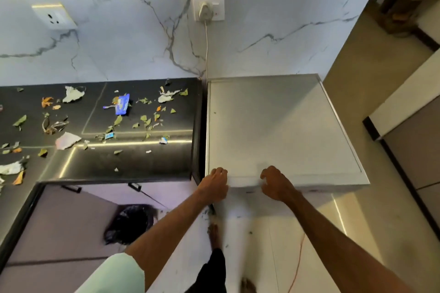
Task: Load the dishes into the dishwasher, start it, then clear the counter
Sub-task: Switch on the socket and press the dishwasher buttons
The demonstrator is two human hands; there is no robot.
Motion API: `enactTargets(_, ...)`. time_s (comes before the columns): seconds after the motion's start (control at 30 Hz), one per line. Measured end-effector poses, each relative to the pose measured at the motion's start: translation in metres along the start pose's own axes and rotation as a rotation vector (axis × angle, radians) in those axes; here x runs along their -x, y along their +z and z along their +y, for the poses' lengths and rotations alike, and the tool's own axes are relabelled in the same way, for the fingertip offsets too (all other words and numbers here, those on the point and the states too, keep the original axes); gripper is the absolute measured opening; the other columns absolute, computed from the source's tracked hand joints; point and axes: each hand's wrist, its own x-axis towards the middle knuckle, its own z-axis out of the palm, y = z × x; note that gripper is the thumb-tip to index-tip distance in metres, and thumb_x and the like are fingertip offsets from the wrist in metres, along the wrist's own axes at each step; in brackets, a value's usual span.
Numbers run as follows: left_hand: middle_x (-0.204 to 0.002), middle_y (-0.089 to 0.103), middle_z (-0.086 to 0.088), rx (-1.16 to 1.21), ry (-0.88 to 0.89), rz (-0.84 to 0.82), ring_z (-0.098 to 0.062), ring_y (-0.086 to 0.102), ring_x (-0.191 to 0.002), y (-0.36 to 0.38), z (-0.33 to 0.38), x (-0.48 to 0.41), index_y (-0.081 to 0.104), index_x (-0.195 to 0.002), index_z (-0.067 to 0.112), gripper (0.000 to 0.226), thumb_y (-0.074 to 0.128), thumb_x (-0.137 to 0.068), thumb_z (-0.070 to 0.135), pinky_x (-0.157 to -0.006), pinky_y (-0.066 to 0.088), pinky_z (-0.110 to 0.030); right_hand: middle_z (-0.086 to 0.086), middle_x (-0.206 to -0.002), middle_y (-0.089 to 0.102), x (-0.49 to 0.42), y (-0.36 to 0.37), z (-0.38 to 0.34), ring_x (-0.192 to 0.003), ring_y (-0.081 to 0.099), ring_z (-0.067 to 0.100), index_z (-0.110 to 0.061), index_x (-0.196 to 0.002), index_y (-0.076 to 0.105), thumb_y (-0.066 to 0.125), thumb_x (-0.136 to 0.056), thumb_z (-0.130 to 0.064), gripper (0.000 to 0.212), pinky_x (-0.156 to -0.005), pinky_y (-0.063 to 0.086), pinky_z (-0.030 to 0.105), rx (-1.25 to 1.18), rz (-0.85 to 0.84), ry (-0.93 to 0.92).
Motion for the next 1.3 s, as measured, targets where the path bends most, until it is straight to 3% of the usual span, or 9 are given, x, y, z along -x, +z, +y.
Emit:
enactTargets(0.13,-0.151,0.029,-0.022,-0.043,-0.010,-0.021,-0.038,0.036,-0.136,0.040,0.016,0.036,0.030,-0.143,-0.006,0.063,0.054,-0.087,0.010,-0.110,0.040,-0.048,0.018,-0.141,0.044,0.042,0.023,0.014,-0.131,0.044,0.032,0.001,-0.134,0.048,0.059,-0.087,-0.008,0.049,-0.105,0.038,0.034,-0.020,-0.056,0.065)
enactTargets(0.27,-0.159,0.014,-0.028,-0.170,0.010,0.059,-0.041,0.016,-0.148,0.046,0.027,0.054,0.012,-0.152,-0.010,0.079,0.053,-0.085,0.003,-0.123,0.021,-0.045,0.018,-0.165,0.014,0.061,0.035,0.014,-0.153,0.013,0.031,0.002,-0.154,0.020,0.059,-0.091,-0.009,0.076,-0.122,0.019,0.035,-0.003,-0.044,0.095)
enactTargets(0.47,-0.163,-0.005,-0.027,-0.287,-0.006,0.059,-0.040,-0.002,-0.152,0.048,0.021,0.040,-0.001,-0.155,-0.007,0.091,0.056,-0.085,0.004,-0.125,0.011,-0.048,0.014,-0.167,-0.011,0.048,0.055,0.020,-0.154,-0.010,0.029,-0.004,-0.158,0.005,0.058,-0.088,-0.008,0.088,-0.124,0.007,0.041,0.103,0.085,0.041)
enactTargets(0.63,-0.161,-0.020,-0.025,-0.306,0.004,0.103,-0.039,-0.013,-0.151,0.068,-0.002,0.021,-0.015,-0.154,-0.003,0.105,0.061,-0.082,0.004,-0.125,0.007,-0.049,0.010,-0.159,-0.033,0.031,0.082,0.028,-0.151,-0.022,0.030,-0.008,-0.157,-0.017,0.073,-0.086,-0.029,0.117,-0.124,-0.002,0.053,0.184,0.125,0.068)
enactTargets(0.73,-0.160,-0.025,-0.025,-0.329,0.040,0.218,-0.040,-0.019,-0.150,0.098,-0.012,0.016,-0.016,-0.153,-0.004,0.107,0.060,-0.078,0.003,-0.124,0.006,-0.050,0.010,-0.163,-0.030,0.030,0.107,0.028,-0.152,-0.022,0.030,-0.009,-0.156,-0.020,0.085,-0.073,-0.041,0.137,-0.123,0.001,0.055,0.222,0.239,0.089)
enactTargets(0.83,-0.163,-0.016,-0.024,-0.327,0.034,0.429,-0.040,-0.013,-0.151,0.116,-0.016,0.012,-0.006,-0.156,-0.003,0.112,0.066,-0.071,0.004,-0.124,0.010,-0.051,0.008,-0.165,-0.023,0.032,0.116,0.027,-0.153,-0.019,0.028,-0.010,-0.157,-0.016,0.090,-0.064,-0.046,0.146,-0.123,0.007,0.057,0.232,0.382,0.093)
enactTargets(1.0,-0.166,-0.001,-0.016,-0.343,0.081,0.636,-0.037,0.003,-0.153,0.152,-0.033,-0.015,0.007,-0.159,0.005,0.122,0.083,-0.064,0.021,-0.123,0.011,-0.053,0.008,-0.168,-0.010,0.012,0.144,0.036,-0.155,-0.009,0.029,-0.010,-0.160,-0.002,0.089,-0.061,-0.054,0.141,-0.121,0.016,0.060,0.272,0.577,0.110)
enactTargets(1.13,-0.164,0.010,-0.011,-0.387,0.128,0.886,-0.034,0.017,-0.151,0.178,-0.046,-0.042,0.014,-0.156,0.012,0.113,0.081,-0.067,0.031,-0.119,0.021,-0.055,0.010,-0.168,0.004,-0.020,0.170,0.045,-0.155,0.000,0.031,-0.012,-0.159,0.014,0.086,-0.059,-0.063,0.132,-0.119,0.012,0.063,0.250,0.803,0.123)
enactTargets(1.3,-0.153,0.028,-0.008,-0.401,0.182,1.146,-0.030,0.024,-0.144,0.191,-0.052,-0.062,0.029,-0.147,0.013,0.102,0.082,-0.066,0.046,-0.122,0.012,-0.048,0.008,-0.164,0.017,-0.048,0.192,0.063,-0.155,0.007,0.028,-0.017,-0.154,0.020,0.083,-0.060,-0.068,0.124,-0.118,0.015,0.063,0.208,1.062,0.045)
